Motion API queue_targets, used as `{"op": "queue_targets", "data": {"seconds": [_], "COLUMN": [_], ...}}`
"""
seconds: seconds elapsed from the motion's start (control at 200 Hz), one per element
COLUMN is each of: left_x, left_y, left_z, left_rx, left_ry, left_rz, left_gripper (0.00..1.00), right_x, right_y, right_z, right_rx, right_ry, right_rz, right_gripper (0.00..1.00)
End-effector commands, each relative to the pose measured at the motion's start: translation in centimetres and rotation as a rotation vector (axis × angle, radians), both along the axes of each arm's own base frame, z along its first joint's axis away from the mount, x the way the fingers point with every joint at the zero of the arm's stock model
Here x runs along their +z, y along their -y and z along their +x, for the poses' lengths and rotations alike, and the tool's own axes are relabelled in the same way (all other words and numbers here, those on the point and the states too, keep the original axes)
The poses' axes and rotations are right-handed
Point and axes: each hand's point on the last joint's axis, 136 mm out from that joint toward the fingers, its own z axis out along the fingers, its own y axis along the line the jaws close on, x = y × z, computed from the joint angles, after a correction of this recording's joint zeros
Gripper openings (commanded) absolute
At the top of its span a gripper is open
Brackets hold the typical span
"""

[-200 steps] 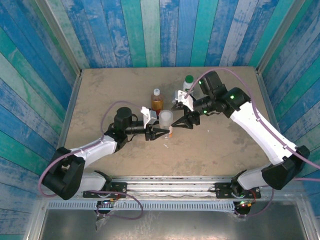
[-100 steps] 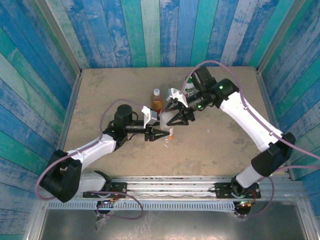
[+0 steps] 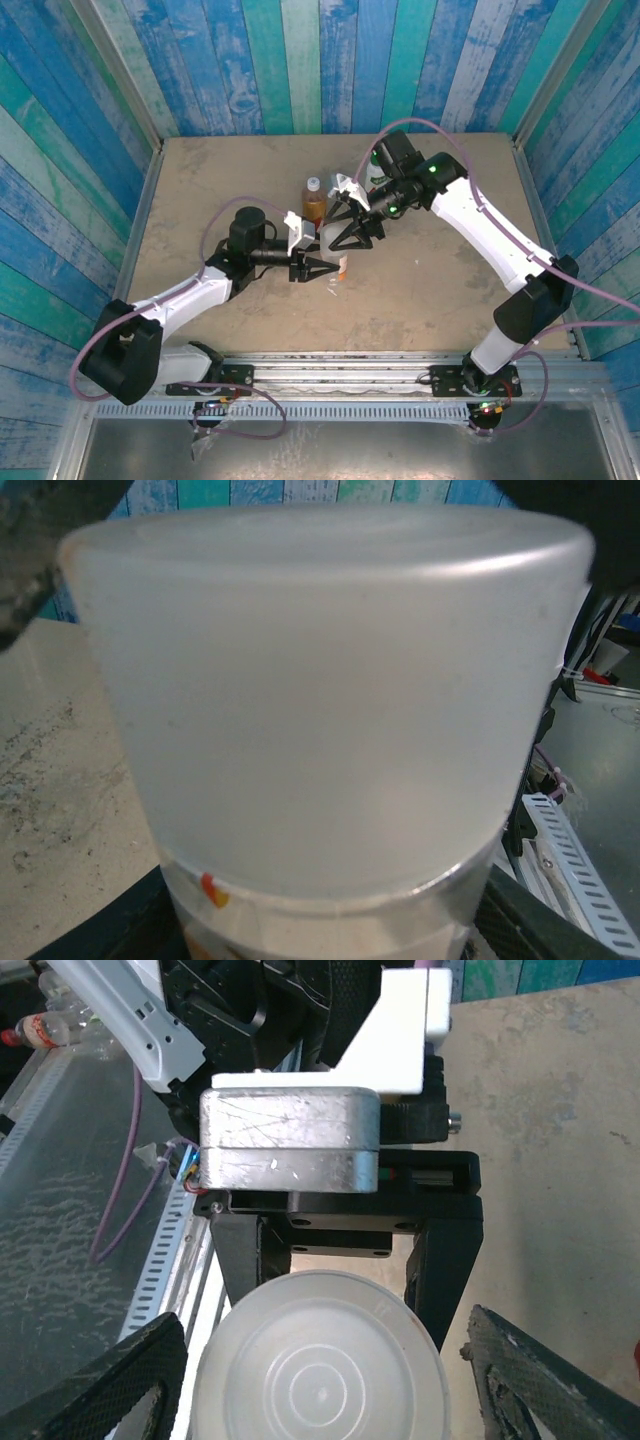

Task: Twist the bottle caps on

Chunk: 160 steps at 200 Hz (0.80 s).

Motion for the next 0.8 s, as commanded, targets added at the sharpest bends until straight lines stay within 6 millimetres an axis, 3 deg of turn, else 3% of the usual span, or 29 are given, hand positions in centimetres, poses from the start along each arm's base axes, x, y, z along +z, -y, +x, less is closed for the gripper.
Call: {"op": "queue_targets", "data": {"seconds": [0.0, 0.16, 0.265, 0.406, 0.611, 0.796], "left_x": [2.5, 2.5, 2.6, 2.8, 4.3, 4.9], "left_y": [-0.1, -0.1, -0.1, -0.5, -1.4, -2.0], "left_z": [-0.8, -0.6, -0.1, 2.7, 5.5, 7.2], "left_rx": [-0.026, -0.017, 0.015, 0.181, 0.359, 0.475], "left_ry": [0.076, 0.076, 0.083, 0.092, 0.14, 0.195], "left_rz": [-0.039, -0.037, -0.039, -0.039, -0.099, -0.116], "left_gripper": [0.53, 0.53, 0.53, 0.53, 0.52, 0.51], "right_x": [0.1, 0.3, 0.1, -0.4, -2.8, -3.7], "right_y": [0.0, -0.1, 0.0, 0.3, 2.2, 4.2], "right_z": [0.2, 0.1, 0.1, 0.8, 4.2, 5.2], "right_rx": [-0.003, -0.005, -0.018, -0.088, -0.472, -0.808], "right_ry": [-0.009, -0.025, -0.032, -0.052, -0.091, -0.07], "right_rz": [-0.013, -0.007, -0.017, -0.062, -0.192, -0.213], "right_gripper": [0.71, 0.58, 0.55, 0.54, 0.51, 0.49]}}
